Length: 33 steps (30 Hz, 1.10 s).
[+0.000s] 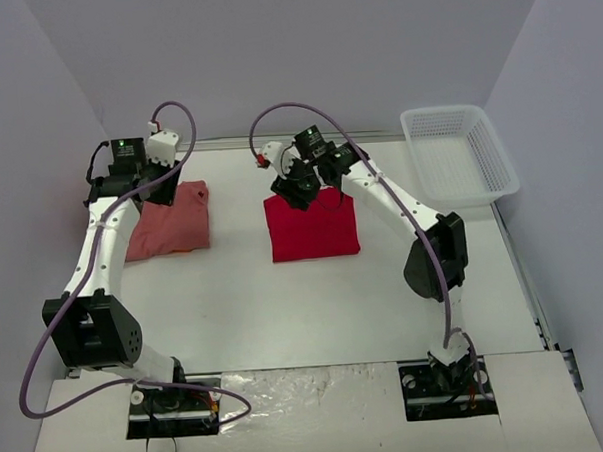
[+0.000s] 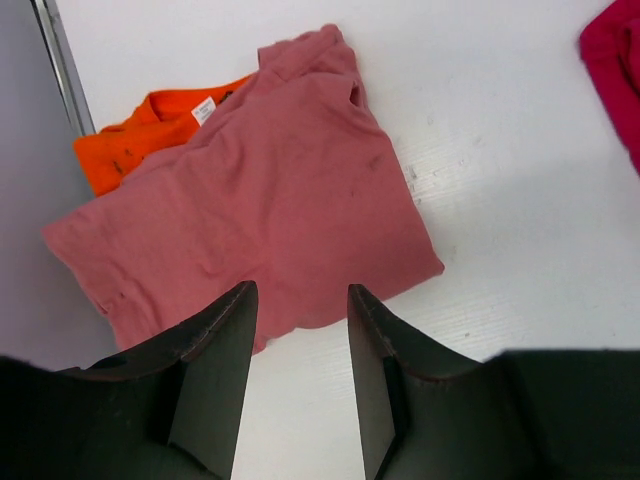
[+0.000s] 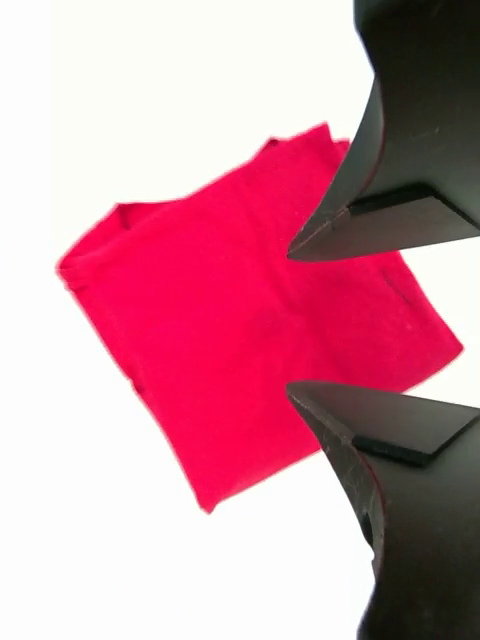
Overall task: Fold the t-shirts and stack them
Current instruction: Fold the long partially folded tshirt into a neat square
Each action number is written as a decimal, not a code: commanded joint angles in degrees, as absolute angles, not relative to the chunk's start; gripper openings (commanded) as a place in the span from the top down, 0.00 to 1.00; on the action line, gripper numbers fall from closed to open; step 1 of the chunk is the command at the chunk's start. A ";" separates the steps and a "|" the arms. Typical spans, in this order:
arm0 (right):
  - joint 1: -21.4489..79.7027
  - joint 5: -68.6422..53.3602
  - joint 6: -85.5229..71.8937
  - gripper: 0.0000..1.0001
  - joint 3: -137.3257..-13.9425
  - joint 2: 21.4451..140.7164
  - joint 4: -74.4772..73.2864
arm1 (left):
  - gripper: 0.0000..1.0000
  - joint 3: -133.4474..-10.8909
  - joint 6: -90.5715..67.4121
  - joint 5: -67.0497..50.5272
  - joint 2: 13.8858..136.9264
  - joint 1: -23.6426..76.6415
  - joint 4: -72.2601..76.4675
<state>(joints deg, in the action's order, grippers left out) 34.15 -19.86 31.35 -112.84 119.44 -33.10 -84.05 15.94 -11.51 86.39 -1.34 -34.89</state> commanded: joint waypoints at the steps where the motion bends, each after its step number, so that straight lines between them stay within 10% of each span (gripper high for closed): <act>1: 39.54 -12.42 31.99 0.52 -111.37 113.56 -34.46 | 0.60 -85.09 14.07 -12.04 85.78 -1.49 -33.94; 13: 58.26 23.89 36.21 0.45 -88.43 114.87 -19.35 | 0.60 -74.89 8.71 -13.71 82.00 -4.65 -27.60; 33: 61.08 28.04 34.54 0.38 -88.77 122.52 -14.50 | 0.60 -72.69 6.94 -16.43 79.98 -9.32 -27.07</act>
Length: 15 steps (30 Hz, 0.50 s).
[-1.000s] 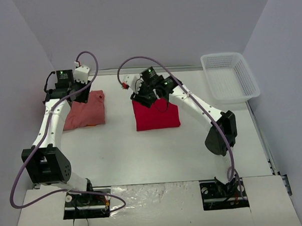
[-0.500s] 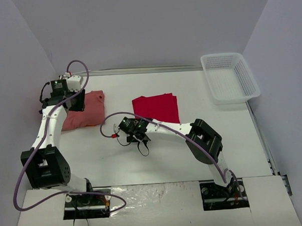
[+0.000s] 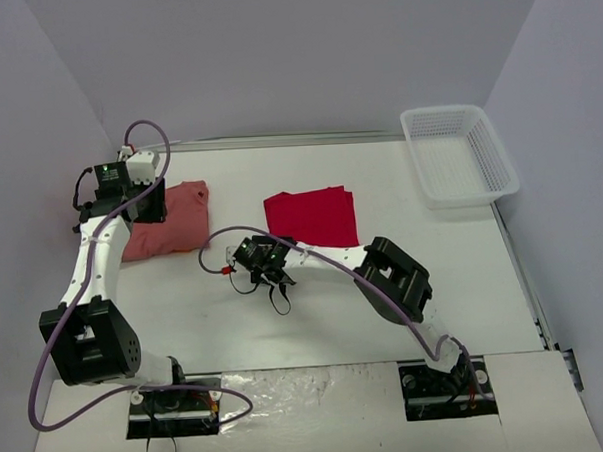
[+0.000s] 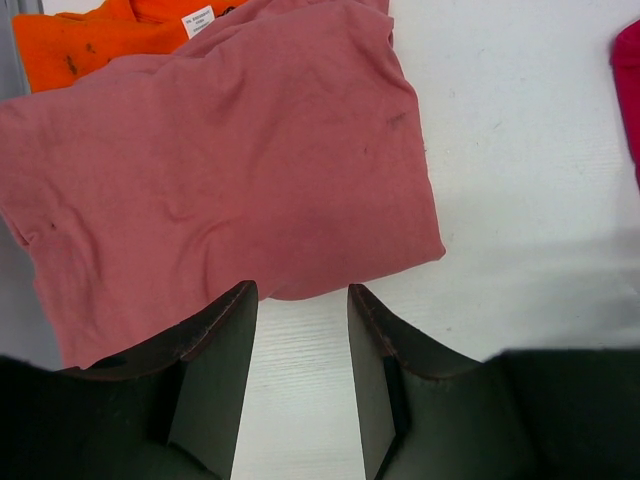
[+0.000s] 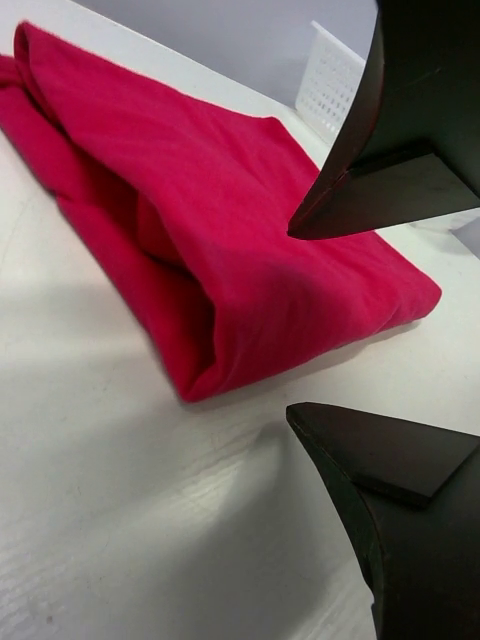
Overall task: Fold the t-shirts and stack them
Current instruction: Fold the long partially folded tshirt into a neat square
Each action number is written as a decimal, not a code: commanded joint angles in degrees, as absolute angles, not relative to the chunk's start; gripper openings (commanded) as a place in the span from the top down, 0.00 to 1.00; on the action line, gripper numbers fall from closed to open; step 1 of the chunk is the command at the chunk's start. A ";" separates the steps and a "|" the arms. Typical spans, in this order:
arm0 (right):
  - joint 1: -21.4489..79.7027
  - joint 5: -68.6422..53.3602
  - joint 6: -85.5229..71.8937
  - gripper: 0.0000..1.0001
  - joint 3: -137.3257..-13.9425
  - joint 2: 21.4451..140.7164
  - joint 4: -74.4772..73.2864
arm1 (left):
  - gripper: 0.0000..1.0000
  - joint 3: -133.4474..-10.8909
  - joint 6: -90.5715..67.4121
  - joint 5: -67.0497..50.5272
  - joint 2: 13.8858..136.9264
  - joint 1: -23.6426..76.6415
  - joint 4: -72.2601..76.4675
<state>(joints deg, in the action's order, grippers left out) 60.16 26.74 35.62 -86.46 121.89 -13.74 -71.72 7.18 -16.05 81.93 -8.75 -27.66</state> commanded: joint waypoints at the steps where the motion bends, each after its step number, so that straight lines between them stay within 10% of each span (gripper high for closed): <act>1: 61.34 28.12 34.54 0.38 -88.94 122.69 -14.68 | 0.60 -72.51 7.03 -16.44 79.89 -9.32 -27.07; 15: 62.05 29.18 34.72 0.38 -91.76 128.14 -15.03 | 0.60 -72.07 6.59 -17.05 79.98 -9.40 -26.46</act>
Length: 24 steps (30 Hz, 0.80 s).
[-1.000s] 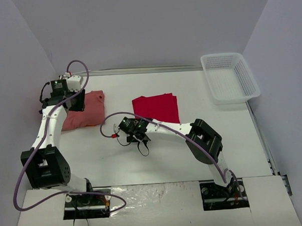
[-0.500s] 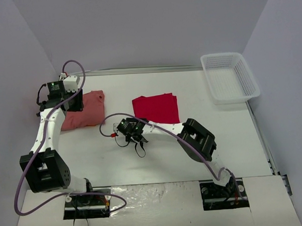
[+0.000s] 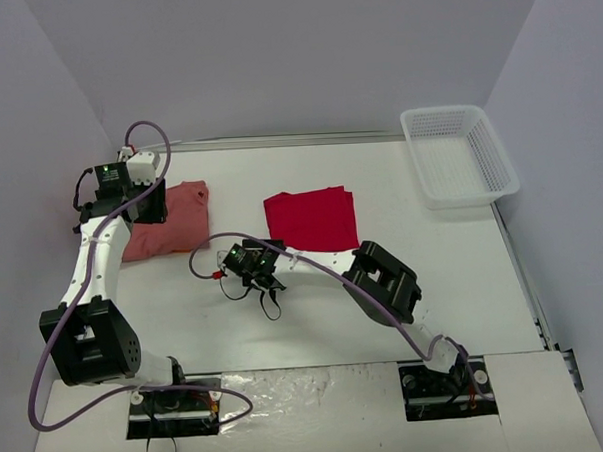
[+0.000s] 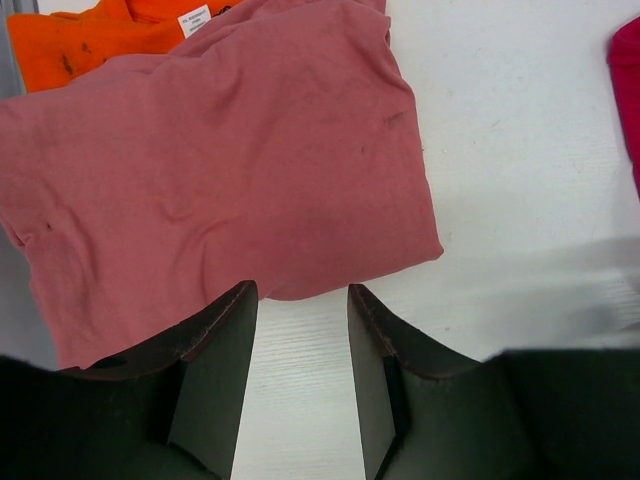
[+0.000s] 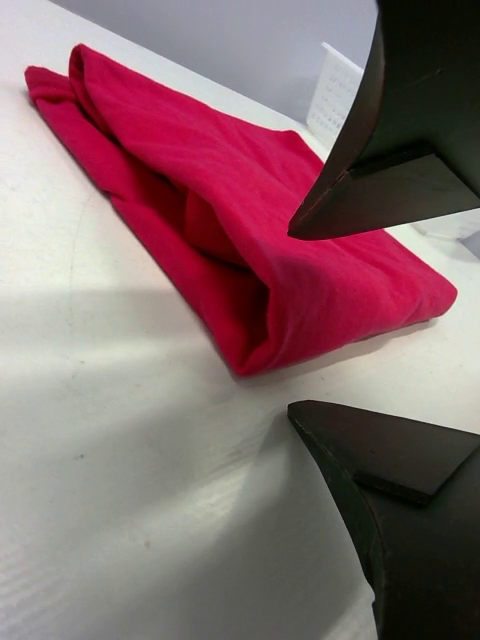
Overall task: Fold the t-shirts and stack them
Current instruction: Fold the long partially folded tshirt into a neat square, then put the neatly folded tshirt into the corner of the board with the left arm
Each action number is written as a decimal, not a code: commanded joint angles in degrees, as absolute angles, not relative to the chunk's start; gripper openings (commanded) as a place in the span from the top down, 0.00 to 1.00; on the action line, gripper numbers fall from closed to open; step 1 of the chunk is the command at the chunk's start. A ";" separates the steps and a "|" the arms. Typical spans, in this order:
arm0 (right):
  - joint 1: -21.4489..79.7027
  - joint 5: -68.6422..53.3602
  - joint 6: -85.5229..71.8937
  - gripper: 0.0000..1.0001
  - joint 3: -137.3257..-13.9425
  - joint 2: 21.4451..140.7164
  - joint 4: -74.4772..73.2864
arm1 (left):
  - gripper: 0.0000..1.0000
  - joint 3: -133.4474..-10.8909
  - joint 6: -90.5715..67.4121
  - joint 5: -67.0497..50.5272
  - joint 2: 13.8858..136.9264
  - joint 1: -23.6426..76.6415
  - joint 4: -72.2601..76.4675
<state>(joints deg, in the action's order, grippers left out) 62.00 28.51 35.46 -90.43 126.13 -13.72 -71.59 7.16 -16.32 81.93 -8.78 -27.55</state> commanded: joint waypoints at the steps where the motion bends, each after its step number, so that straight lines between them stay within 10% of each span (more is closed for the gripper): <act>1: 62.05 29.35 34.72 0.38 -92.11 128.67 -15.03 | 0.60 -72.07 6.59 -16.96 79.89 -9.40 -26.37; 10: 60.73 30.15 34.54 0.43 -93.08 130.69 -15.29 | 0.60 -71.37 6.68 -17.23 79.80 -9.40 -25.93; 24: 59.06 28.74 33.66 0.83 -95.62 133.15 -17.84 | 0.60 -69.87 7.03 -17.14 78.84 -9.40 -24.87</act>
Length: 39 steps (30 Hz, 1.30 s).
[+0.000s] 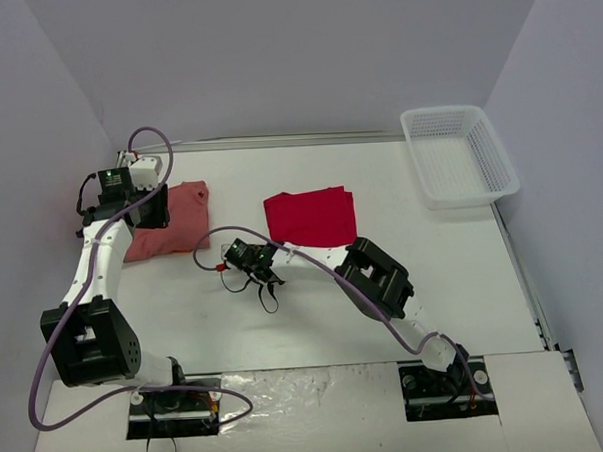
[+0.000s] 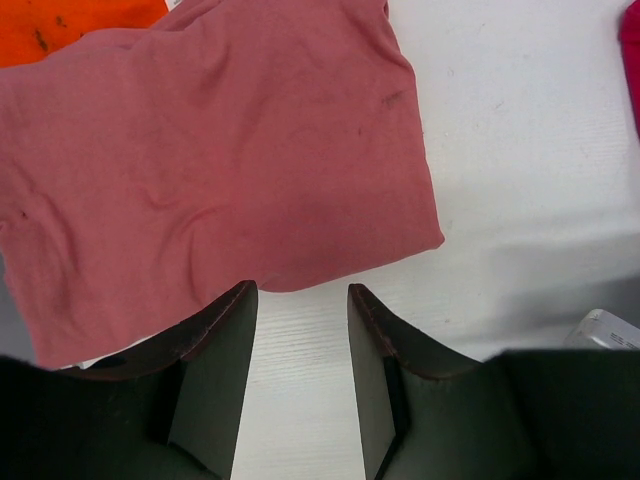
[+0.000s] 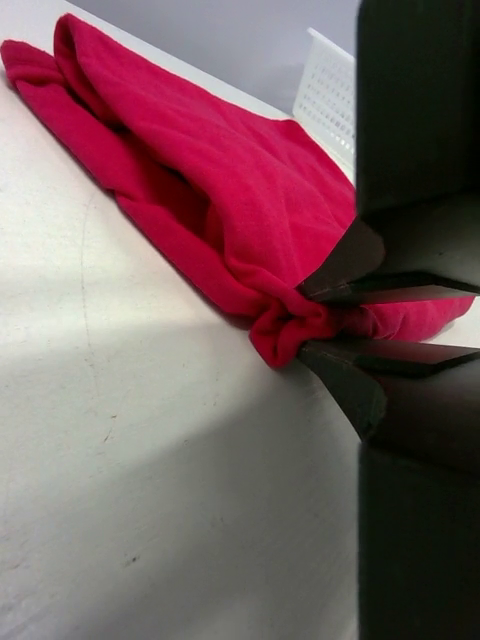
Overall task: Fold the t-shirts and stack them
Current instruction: Put the neatly folded tshirt into the corner of the board with the left arm
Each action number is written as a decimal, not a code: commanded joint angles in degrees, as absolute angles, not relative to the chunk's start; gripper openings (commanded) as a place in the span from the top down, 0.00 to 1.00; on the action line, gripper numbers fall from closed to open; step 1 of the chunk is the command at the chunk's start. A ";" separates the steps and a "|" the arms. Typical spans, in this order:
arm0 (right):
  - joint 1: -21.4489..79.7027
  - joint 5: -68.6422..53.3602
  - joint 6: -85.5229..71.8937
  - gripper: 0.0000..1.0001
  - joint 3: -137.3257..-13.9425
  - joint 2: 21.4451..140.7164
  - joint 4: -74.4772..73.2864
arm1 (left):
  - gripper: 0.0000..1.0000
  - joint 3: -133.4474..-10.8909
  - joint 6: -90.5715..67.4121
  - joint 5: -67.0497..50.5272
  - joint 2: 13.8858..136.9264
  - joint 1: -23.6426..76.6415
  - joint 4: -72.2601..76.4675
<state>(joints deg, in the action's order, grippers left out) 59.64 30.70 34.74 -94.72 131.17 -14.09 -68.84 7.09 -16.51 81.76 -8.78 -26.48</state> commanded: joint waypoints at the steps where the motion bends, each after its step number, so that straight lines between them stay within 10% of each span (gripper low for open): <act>1: 59.06 28.74 33.66 0.87 -95.62 133.24 -18.02 | 0.60 -69.79 6.94 -17.23 78.75 -9.40 -24.96; 5: 58.71 28.57 33.66 1.00 -95.98 132.72 -18.37 | 0.60 -69.70 6.59 -18.36 78.57 -9.40 -25.22; 23: 53.79 25.14 33.93 1.00 -100.28 127.18 -22.24 | 0.60 -87.00 -11.50 -43.05 98.77 -9.32 -37.61; 39: 54.76 23.29 33.49 1.00 -105.81 127.26 -24.95 | 0.59 -84.73 -37.52 -60.99 116.80 -5.02 -17.15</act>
